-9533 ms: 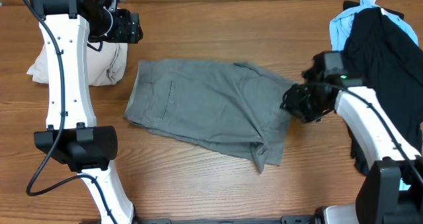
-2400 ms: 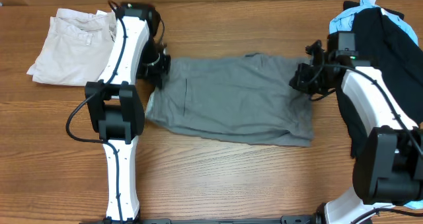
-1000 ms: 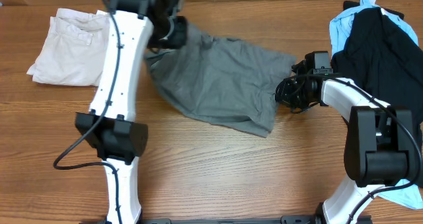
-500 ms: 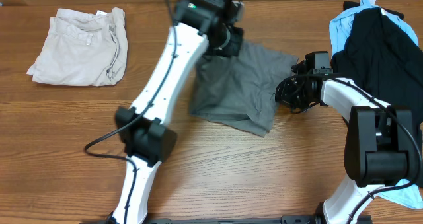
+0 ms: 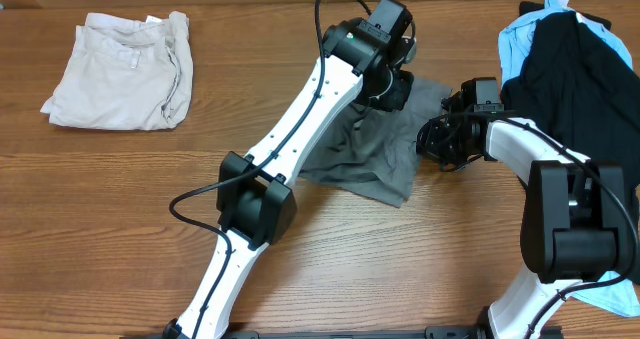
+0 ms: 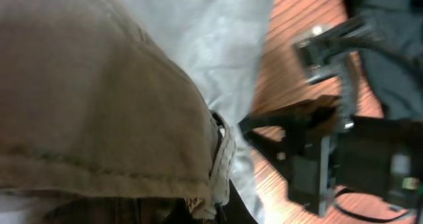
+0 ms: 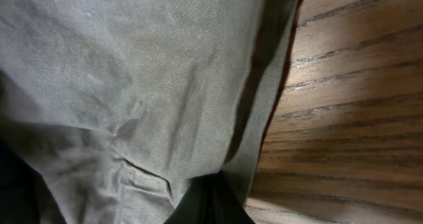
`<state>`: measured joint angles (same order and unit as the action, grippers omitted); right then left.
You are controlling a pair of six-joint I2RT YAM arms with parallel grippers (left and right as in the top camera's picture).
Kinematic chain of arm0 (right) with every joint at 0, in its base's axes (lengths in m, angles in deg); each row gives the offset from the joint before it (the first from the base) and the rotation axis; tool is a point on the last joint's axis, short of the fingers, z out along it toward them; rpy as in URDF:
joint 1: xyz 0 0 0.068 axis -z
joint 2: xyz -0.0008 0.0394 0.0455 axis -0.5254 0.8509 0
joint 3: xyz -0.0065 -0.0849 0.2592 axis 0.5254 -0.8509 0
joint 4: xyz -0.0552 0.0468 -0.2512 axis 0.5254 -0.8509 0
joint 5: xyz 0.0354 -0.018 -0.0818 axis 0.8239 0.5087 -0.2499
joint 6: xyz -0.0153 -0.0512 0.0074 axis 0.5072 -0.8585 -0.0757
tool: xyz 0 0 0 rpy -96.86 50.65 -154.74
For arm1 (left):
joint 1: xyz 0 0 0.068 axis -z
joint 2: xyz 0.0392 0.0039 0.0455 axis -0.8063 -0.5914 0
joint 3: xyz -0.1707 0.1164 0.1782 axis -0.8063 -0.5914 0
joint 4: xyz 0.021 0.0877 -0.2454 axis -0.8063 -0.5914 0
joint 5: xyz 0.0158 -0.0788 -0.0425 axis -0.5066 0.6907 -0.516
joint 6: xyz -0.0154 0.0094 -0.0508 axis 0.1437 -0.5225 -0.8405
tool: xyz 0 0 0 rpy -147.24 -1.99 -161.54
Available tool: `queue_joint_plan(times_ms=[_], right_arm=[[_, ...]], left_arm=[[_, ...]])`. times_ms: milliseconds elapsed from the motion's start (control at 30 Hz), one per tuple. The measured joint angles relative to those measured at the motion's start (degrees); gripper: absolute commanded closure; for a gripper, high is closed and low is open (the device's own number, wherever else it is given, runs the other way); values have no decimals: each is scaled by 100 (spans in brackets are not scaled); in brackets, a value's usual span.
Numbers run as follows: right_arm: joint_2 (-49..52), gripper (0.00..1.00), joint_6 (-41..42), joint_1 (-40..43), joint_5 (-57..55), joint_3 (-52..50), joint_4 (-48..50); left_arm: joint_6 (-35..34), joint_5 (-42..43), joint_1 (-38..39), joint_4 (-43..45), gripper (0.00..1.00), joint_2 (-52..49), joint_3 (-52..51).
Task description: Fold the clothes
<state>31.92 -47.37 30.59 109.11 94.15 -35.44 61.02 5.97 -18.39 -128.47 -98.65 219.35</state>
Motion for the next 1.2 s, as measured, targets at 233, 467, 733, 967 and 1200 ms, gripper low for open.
queue_joint_plan(times_ms=[233,467,733,967,1200], right_arm=[[0,96,-2,0,0,0,0],[0,96,0,-2,0,0,0],[0,96,-2,7,0,0,-4],[-22,96,-2,442,133,304,-704],[-597,88,-157,1257,155,1128,-1574]], left_arm=[[-55,501,31,48,96,0,0],[-149,866,31,72,95,0,0],[-168,1073,96,92,0,0,0],[-63,1145,125,87,0,0,0],[601,1156,-155,-341,0,0,0]])
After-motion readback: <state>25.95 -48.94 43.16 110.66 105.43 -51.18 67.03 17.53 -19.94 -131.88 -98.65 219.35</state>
